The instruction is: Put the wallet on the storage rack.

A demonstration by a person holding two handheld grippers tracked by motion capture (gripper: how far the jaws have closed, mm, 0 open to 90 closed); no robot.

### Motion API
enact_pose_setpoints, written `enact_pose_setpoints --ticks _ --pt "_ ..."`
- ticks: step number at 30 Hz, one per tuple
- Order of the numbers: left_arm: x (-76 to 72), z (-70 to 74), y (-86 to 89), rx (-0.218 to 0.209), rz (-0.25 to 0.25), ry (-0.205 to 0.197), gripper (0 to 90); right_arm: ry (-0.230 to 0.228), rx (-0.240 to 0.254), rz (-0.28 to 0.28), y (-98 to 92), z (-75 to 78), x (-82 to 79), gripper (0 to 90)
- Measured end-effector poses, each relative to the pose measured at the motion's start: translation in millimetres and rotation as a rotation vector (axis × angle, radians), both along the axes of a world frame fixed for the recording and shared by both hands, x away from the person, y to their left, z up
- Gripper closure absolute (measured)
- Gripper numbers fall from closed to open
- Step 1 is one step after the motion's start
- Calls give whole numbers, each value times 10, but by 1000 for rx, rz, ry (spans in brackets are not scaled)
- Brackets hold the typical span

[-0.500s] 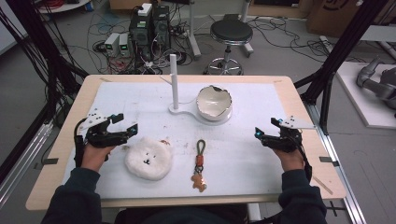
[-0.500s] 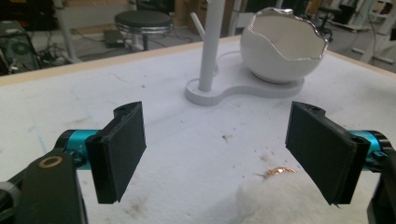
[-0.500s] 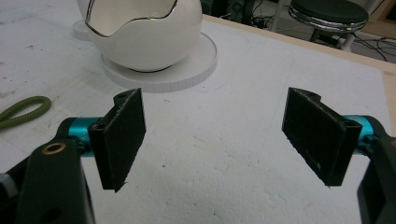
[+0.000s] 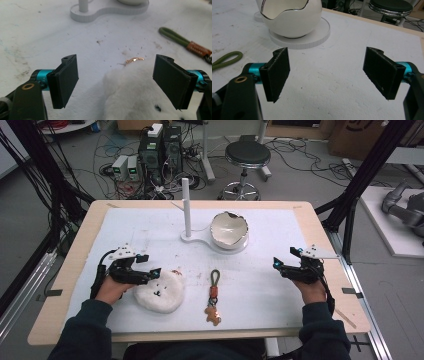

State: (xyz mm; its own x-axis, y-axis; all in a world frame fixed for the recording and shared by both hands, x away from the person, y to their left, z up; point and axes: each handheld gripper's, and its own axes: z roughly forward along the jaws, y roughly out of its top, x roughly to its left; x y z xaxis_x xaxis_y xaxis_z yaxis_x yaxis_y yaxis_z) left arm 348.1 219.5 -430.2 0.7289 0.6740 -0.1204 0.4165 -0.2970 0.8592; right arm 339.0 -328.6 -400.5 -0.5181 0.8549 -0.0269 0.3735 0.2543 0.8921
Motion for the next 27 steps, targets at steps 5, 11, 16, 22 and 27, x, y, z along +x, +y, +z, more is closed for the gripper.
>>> enact_pose_setpoints --ticks 5,11,16,22,27 --pt "-19 -45 -34 21 -27 29 204 3 -18 8 57 7 -15 220" --pt "-16 -93 -38 55 -38 52 204 3 -32 25 122 -1 -5 220" --pt "2 -141 -37 90 -30 107 219 19 -37 33 139 -21 13 220" --pt "30 -186 -32 80 15 172 183 23 -33 38 146 -30 14 220" --pt "-10 -123 -36 77 -70 156 579 30 -38 48 177 -37 15 220"
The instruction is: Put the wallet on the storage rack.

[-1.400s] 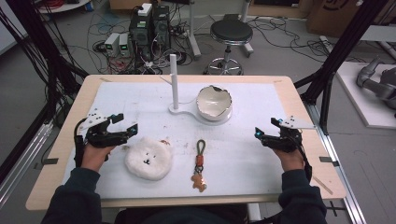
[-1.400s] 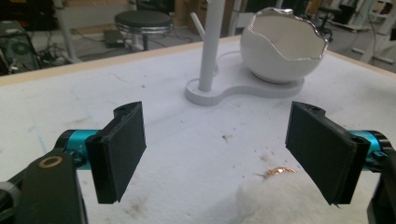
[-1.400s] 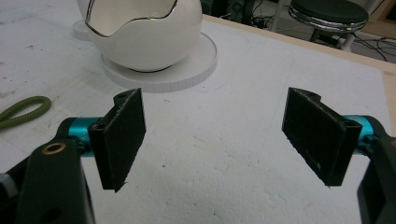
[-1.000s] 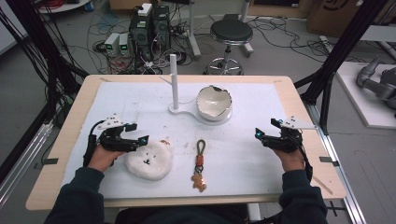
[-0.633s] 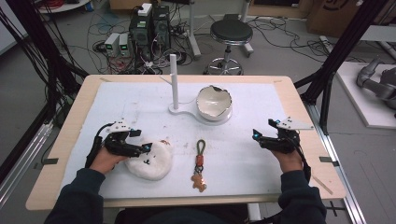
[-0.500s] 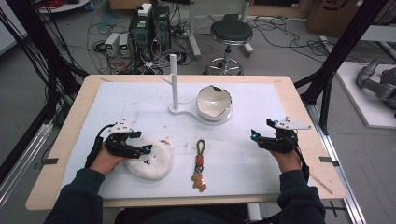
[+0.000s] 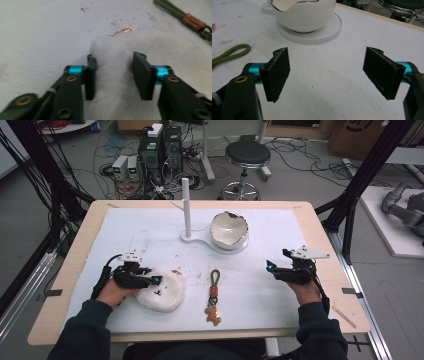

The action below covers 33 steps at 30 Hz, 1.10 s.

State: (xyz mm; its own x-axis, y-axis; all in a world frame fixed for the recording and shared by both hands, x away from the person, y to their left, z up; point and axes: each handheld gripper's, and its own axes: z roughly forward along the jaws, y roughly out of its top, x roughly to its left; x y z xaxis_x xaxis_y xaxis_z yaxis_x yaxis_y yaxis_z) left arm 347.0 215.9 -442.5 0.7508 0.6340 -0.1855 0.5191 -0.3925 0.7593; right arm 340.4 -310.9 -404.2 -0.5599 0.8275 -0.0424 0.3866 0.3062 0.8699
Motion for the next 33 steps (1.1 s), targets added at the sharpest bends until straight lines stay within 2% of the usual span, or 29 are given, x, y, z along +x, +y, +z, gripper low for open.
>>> enact_pose_setpoints --ticks 2,6,8,9,10,11,13,16,18,19,20,21,23,24,25,27,28,30,32,33 --pt "0 42 23 -27 9 -1 743 3 -3 10 30 -11 6 220" --pt "-13 79 30 -88 8 -17 774 10 -10 20 49 -15 7 220" --pt "-16 112 23 -115 9 -40 786 10 -9 24 57 -19 10 221" --pt "-22 141 19 -136 13 -59 789 12 -7 24 61 -18 10 220" --pt "-37 209 16 -191 17 -105 791 16 3 34 70 -18 11 221" --pt "-37 209 16 -191 17 -105 792 16 3 34 70 -18 11 221" --pt "-74 306 -15 -258 37 -178 793 20 20 46 95 -14 8 221" --pt "-123 392 -98 -307 41 -269 794 22 37 77 164 2 4 220" --pt "-144 434 -157 -336 35 -301 797 27 50 127 272 29 -11 221" --pt "-154 455 -185 -346 31 -318 797 27 50 127 272 29 -11 221" --pt "-169 497 -236 -373 22 -345 797 31 61 163 357 43 -17 220" --pt "-169 497 -236 -373 22 -345 797 31 61 163 357 43 -17 220" --pt "-188 528 -293 -414 21 -370 797 41 83 207 465 54 -23 221" --pt "-196 536 -326 -429 22 -378 797 53 101 258 594 56 -30 238" --pt "-205 536 -366 -444 24 -379 797 53 101 258 594 56 -30 238" --pt "-230 526 -467 -449 14 -397 797 67 107 304 728 44 -36 250" --pt "-241 524 -514 -452 9 -407 797 99 132 341 851 29 -34 268" --pt "-253 521 -582 -455 -13 -423 797 108 144 355 882 25 -30 286" --pt "-264 518 -653 -462 -33 -437 797 147 207 410 980 10 -23 345" --pt "-268 516 -687 -459 -41 -441 797 147 207 410 980 10 -23 345"
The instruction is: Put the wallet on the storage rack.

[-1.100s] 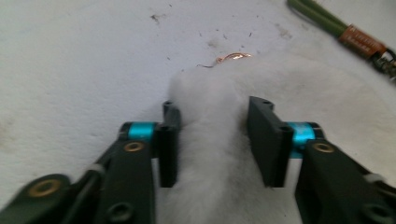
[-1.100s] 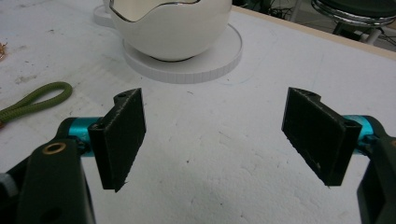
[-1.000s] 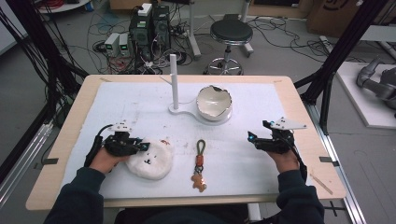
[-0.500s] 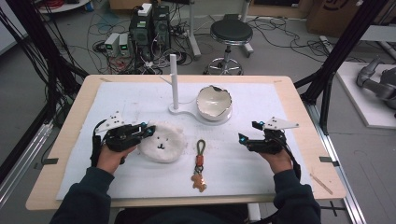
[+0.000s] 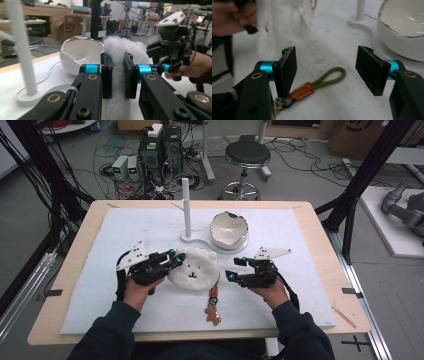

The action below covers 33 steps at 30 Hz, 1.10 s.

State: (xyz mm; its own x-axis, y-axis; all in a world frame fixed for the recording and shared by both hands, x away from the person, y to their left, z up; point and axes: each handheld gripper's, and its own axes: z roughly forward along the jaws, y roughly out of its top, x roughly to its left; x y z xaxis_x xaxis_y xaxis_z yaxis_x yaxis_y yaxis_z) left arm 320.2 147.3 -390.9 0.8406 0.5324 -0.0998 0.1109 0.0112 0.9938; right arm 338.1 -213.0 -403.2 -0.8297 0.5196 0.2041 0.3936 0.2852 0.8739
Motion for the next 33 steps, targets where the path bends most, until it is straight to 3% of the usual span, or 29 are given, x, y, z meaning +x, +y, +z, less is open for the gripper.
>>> enact_pose_setpoints --ticks 1,6,7,8,9,11,13,15,16,17,18,19,21,22,23,26,27,29,30,31,33 --pt "-5 -3 -33 7 -4 -1 796 20 28 34 51 -8 1 366" --pt "-6 -34 -142 25 -29 4 796 39 39 110 135 -28 -12 430" --pt "-7 -37 -155 22 -37 2 796 41 26 141 175 -41 -17 503" --pt "-10 -39 -168 22 -44 1 796 41 26 141 175 -41 -17 503" --pt "-10 -42 -179 23 -48 3 795 40 11 164 196 -46 -20 588" --pt "-3 -55 -184 36 -55 17 785 -6 -61 174 233 -42 -46 715" --pt "27 -73 -165 47 -59 62 723 -39 -80 182 223 -28 -59 740" --pt "62 -90 -148 116 -62 122 533 -76 -82 179 164 11 -60 752" --pt "79 -105 -149 165 -65 148 533 -76 -82 179 164 11 -60 752" --pt "105 -152 -155 212 -114 207 476 -92 -100 191 146 36 -62 752" --pt "105 -152 -155 212 -114 207 489 -92 -100 191 146 36 -62 752" --pt "96 -181 -186 259 -148 211 531 -101 -89 204 142 48 -67 754" --pt "85 -183 -197 283 -145 199 689 -117 -86 208 143 58 -76 755" --pt "82 -185 -195 289 -142 188 689 -117 -86 208 143 58 -76 755" --pt "82 -182 -186 269 -155 181 761 -116 -65 196 120 73 -74 751" --pt "53 -136 -166 239 -159 116 782 -120 -46 181 107 83 -71 714" --pt "45 -118 -154 216 -161 100 790 -94 -10 153 90 82 -48 609" --pt "36 -93 -133 175 -166 77 791 -81 0 150 82 78 -38 572" --pt "30 -82 -126 155 -168 64 793 -70 13 141 71 69 -24 479" --pt "25 -76 -124 145 -172 56 793 -15 56 126 56 49 5 413" --pt "21 -77 -131 138 -176 52 793 3 80 140 52 39 22 435"
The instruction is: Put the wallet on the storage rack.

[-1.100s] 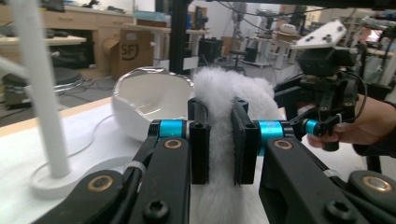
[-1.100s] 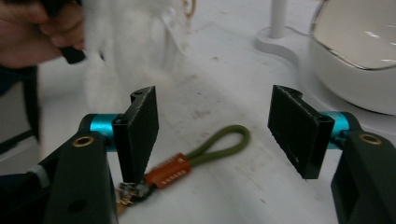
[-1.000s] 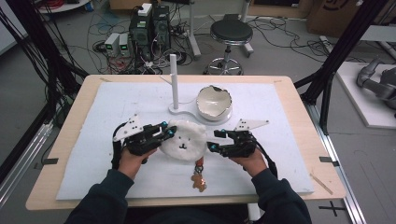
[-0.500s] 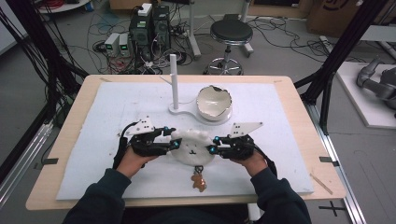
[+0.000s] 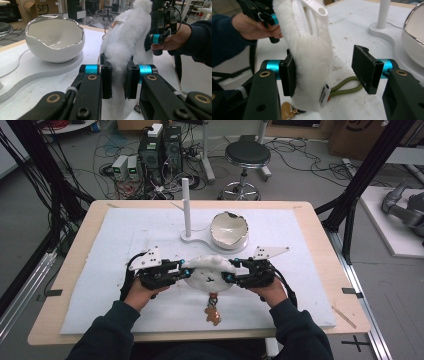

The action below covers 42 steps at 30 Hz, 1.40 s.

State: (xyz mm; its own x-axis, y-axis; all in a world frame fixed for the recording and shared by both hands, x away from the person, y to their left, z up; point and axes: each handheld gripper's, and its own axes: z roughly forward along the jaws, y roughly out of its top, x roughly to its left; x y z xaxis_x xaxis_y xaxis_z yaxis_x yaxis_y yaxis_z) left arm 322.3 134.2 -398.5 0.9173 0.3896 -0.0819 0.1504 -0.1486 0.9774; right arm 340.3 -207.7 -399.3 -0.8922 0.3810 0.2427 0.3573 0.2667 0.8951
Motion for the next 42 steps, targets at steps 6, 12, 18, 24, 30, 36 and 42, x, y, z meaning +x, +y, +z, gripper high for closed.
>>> enact_pose_setpoints --ticks 6,12,18,24,30,36,42 --pt "38 -48 -16 -8 57 72 730 -36 -10 57 18 25 -37 725" --pt "125 -51 209 20 245 102 438 -140 -80 -27 -66 111 -61 749" --pt "194 -71 592 -11 383 122 376 -238 -101 -137 -261 361 8 756" --pt "224 -98 732 -24 431 127 376 -318 -192 -235 -327 657 259 755" --pt "249 -112 791 -8 462 115 320 -374 -304 -285 -284 926 531 755" --pt "269 -113 899 -5 486 91 231 -439 -483 -280 -136 1065 714 754" --pt "285 -125 945 -6 500 107 231 -464 -627 -251 40 1058 853 754"
